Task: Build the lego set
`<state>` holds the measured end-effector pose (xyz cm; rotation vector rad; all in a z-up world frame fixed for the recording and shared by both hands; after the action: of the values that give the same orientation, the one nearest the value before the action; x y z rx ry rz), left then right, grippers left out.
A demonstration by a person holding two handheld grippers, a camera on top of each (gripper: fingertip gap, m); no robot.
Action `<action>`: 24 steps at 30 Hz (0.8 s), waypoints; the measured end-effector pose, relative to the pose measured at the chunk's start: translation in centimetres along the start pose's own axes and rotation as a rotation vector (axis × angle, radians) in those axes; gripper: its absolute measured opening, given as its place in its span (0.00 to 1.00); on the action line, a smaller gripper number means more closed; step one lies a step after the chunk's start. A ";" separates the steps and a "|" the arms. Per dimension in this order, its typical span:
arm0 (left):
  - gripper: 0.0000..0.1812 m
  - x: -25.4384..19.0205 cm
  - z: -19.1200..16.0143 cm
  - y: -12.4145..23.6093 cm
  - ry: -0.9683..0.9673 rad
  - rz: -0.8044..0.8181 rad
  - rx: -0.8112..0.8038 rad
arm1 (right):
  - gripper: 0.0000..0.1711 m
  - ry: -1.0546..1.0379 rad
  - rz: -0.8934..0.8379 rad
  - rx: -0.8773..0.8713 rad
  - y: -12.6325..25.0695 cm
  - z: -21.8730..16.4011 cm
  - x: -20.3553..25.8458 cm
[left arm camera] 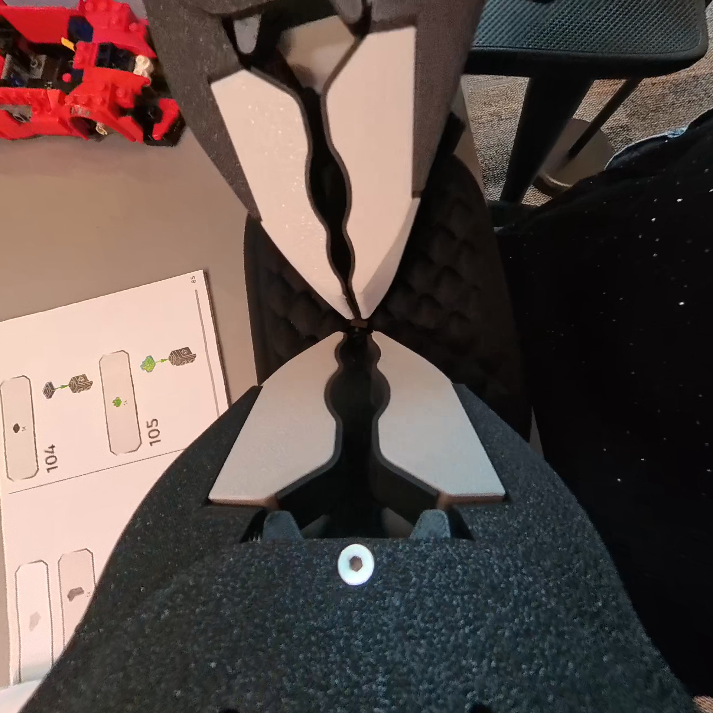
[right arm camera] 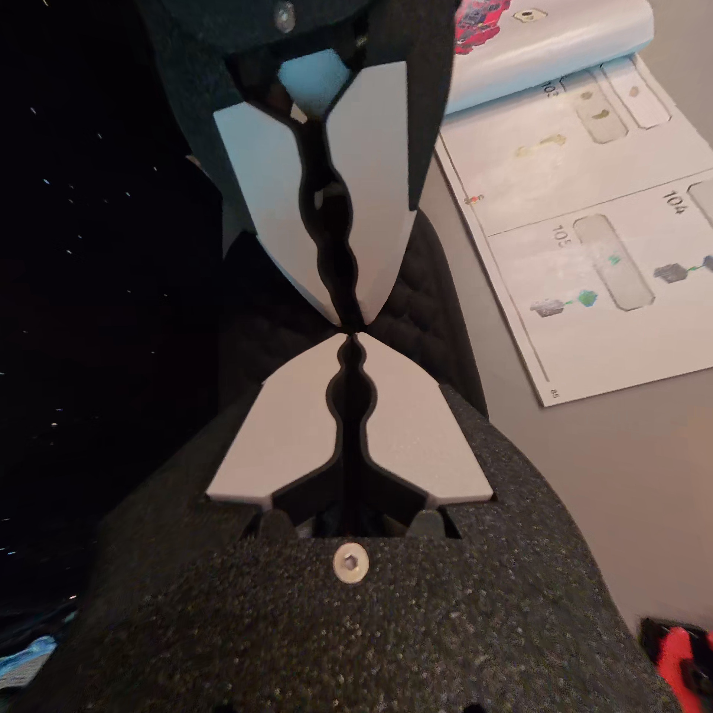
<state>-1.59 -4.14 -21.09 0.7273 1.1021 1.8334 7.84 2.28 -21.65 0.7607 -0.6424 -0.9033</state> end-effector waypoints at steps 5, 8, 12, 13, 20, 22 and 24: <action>0.04 0.1 0.0 -0.1 -0.021 -0.003 0.000 | 0.00 0.063 -0.119 -0.052 -0.2 -0.4 0.7; 0.05 0.0 0.1 -0.1 -0.039 0.008 0.012 | 0.00 0.089 -0.162 -0.095 -0.3 -0.6 1.0; 0.05 0.1 0.1 -0.1 -0.053 0.001 0.016 | 0.00 0.082 -0.159 -0.102 -0.2 -0.6 0.9; 0.05 0.1 0.2 -0.1 -0.061 0.001 0.014 | 0.00 0.065 -0.151 -0.127 -0.1 -0.4 0.8; 0.05 -0.1 -0.1 -0.2 -0.033 0.016 -0.030 | 0.00 0.057 -0.120 -0.151 -0.2 -0.1 0.9; 0.05 -0.1 -0.2 -0.2 -0.028 0.008 -0.038 | 0.00 0.041 -0.126 -0.205 0.5 -0.2 0.7; 0.05 0.0 -0.2 -0.2 -0.023 0.003 -0.040 | 0.00 0.024 -0.129 -0.180 0.9 -0.6 0.6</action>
<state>-1.69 -4.21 -21.34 0.7248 1.0470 1.8401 8.95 2.29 -21.16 0.6556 -0.4871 -1.0541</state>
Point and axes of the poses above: each gripper's, where its closed fingertips meet, y back along the fingers, z out of its top, x = y × z across the jaws, the point moved 8 cm from there along y, back along the fingers, and after that the axes turned 14 degrees about x, right-handed, at the moved point
